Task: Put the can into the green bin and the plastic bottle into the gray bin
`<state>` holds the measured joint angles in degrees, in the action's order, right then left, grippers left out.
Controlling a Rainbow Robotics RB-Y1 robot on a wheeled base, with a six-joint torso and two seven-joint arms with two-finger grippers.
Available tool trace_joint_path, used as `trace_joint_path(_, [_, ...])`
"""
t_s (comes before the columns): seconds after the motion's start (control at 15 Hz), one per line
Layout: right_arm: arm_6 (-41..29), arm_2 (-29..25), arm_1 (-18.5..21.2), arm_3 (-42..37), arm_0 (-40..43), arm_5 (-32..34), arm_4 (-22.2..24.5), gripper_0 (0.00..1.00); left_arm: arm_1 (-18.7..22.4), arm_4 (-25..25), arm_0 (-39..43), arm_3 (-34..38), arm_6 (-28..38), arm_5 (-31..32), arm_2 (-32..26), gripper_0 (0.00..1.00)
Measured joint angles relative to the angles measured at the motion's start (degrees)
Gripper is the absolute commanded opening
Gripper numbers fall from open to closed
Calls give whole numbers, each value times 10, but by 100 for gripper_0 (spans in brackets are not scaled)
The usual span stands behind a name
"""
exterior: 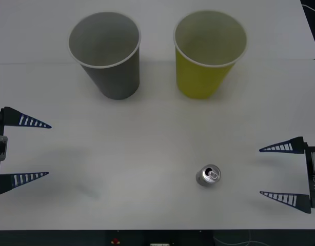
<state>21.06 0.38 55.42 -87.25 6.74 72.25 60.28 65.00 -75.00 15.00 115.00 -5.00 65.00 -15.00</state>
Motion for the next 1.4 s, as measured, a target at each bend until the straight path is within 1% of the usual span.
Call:
trace_joint_path(0.27, [18,31,-40,46,-27,3,0,100,0,0,0,0,0,0,0,100])
trace_joint_path(0.47, [31,53,-78,81,-50,7,0,100,0,0,0,0,0,0,0,100])
trace_joint_path(0.73, [46,74,-123,111,-70,11,4,100,0,0,0,0,0,0,0,100])
trace_joint_path(1.07, [56,76,-179,113,-75,4,39,100,0,0,0,0,0,0,0,100])
trace_joint_path(1.4, [62,75,-218,113,-75,-8,68,100,0,0,0,0,0,0,0,100])
